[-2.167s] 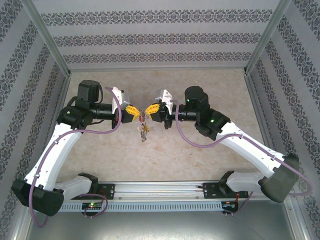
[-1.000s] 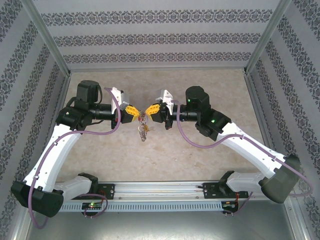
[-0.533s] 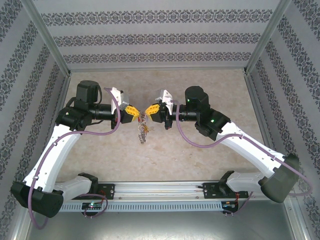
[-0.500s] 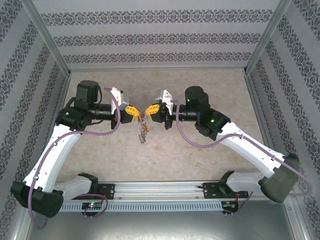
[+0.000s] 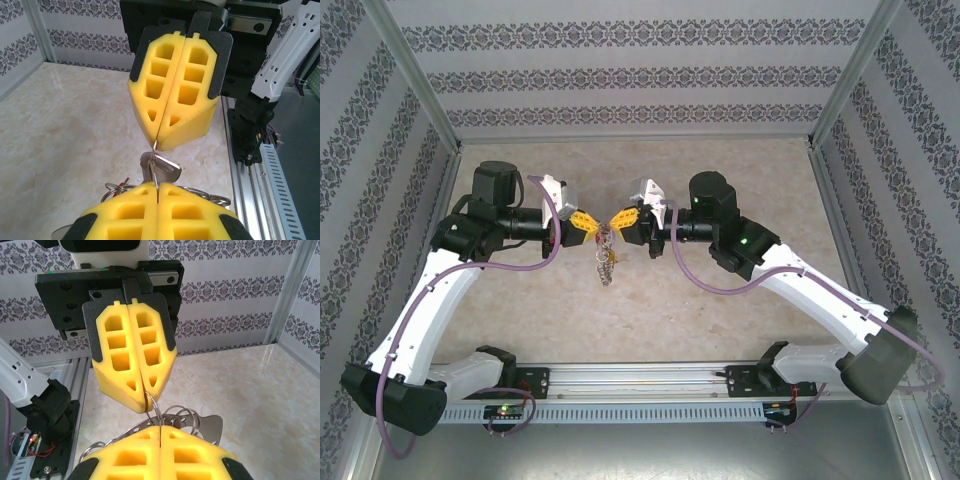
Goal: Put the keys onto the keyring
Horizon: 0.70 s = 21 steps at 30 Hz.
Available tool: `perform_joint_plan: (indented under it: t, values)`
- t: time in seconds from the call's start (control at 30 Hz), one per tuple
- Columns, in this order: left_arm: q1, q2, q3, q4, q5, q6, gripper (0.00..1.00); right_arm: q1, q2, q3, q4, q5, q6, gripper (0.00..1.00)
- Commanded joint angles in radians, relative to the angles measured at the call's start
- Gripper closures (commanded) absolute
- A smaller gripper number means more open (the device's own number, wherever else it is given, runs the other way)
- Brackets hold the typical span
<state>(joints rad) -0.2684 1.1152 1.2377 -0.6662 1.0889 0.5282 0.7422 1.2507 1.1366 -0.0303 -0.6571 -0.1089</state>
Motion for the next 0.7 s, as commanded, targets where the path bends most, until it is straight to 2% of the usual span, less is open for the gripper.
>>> perform_joint_plan:
  t: [0.0, 0.67]
  values:
    - [-0.005, -0.022, -0.006, 0.018, 0.029, 0.027, 1.00, 0.000, 0.013, 0.037, 0.043, -0.033, -0.005, 1.00]
    - [-0.005, -0.026, -0.006, 0.021, 0.032, 0.026, 1.00, 0.005, 0.026, 0.050, 0.036, -0.076, -0.009, 1.00]
